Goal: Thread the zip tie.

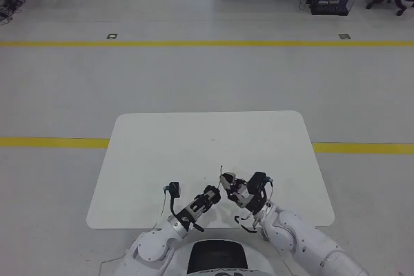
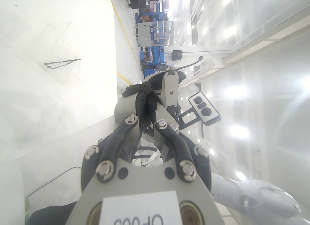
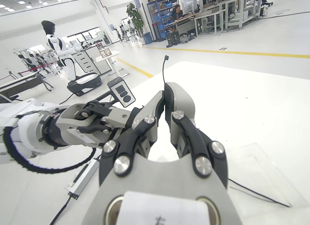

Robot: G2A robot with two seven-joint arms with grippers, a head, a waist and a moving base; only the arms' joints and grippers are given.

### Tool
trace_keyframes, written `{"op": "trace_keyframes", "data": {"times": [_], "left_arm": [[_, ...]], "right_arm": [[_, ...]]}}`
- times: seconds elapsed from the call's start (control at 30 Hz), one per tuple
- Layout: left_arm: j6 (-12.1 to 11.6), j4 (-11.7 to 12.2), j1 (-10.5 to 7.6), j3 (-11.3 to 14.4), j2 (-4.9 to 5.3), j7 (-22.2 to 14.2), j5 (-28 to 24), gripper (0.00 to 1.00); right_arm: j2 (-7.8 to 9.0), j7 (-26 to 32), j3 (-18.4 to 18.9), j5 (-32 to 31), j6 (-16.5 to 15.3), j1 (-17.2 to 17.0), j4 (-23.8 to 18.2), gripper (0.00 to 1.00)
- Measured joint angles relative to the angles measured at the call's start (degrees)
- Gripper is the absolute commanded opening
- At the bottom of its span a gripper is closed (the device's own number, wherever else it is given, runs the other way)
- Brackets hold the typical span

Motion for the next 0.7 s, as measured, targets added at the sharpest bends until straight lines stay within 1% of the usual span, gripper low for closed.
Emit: {"op": "trace_keyframes", "data": {"times": [0.3, 0.7], "left_arm": [[0.0, 0.0, 0.0, 0.0, 0.0, 0.0, 0.0, 0.0], [0.0, 0.0, 0.0, 0.0, 0.0, 0.0, 0.0, 0.0]], "right_arm": [[0.52, 0.1, -1.4, 3.8, 0.0, 0.1, 0.0, 0.0], [1.36, -1.1, -4.8, 6.7, 0.0, 2.3, 0.3, 0.0]]}}
